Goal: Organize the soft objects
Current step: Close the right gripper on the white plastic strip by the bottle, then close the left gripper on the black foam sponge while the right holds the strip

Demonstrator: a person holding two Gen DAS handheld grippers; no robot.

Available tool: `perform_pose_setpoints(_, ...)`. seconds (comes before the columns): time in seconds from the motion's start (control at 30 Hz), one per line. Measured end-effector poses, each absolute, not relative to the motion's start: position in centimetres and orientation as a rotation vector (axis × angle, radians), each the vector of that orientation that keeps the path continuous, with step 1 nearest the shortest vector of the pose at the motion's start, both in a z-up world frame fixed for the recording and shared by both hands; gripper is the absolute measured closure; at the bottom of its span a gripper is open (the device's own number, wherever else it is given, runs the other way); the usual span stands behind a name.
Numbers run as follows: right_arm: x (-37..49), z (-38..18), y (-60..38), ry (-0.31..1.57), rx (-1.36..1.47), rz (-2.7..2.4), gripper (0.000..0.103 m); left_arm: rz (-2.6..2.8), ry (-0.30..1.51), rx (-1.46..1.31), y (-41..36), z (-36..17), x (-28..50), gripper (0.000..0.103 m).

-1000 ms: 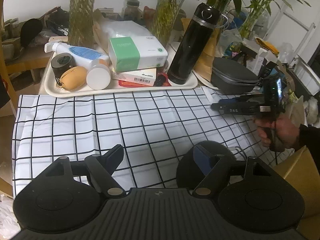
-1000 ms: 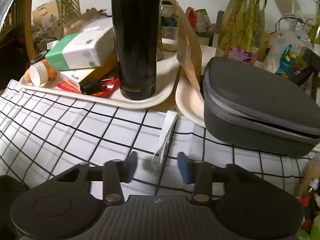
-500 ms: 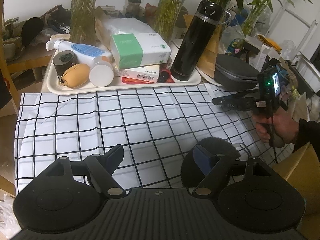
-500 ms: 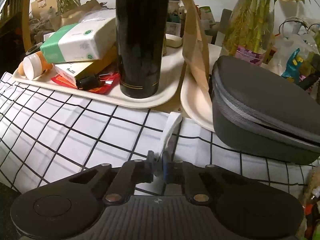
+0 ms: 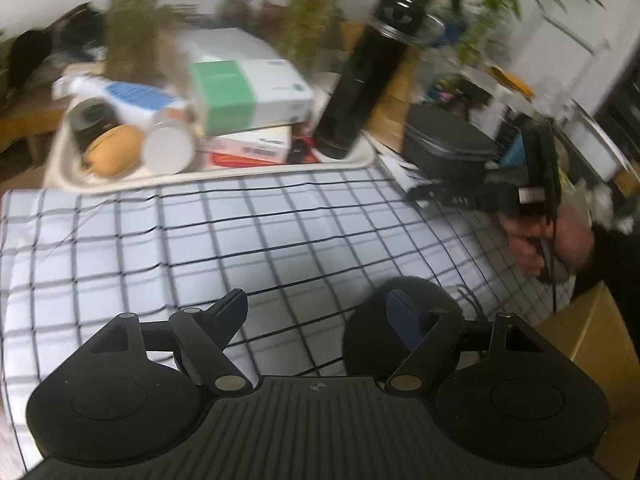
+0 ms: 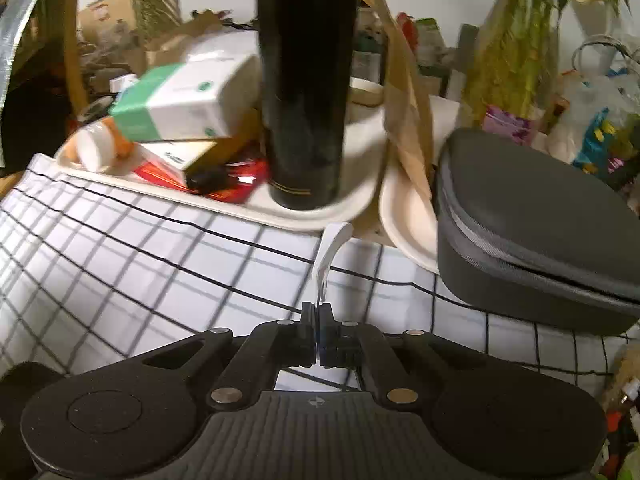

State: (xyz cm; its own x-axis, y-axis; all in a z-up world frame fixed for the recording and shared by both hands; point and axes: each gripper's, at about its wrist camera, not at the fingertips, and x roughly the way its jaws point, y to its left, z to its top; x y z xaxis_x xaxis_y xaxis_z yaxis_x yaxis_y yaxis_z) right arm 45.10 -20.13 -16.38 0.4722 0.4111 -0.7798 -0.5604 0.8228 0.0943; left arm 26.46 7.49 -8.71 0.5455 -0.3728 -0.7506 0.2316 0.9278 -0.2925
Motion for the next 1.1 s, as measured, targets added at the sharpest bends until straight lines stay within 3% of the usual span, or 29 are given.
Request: perform_pose_setpoints(1.1,39.8,-7.2,-25.2,0.819,-0.103,0.691,0.099,-0.905,1.113,0.073,-0.4,-16.3,32.0,0.028)
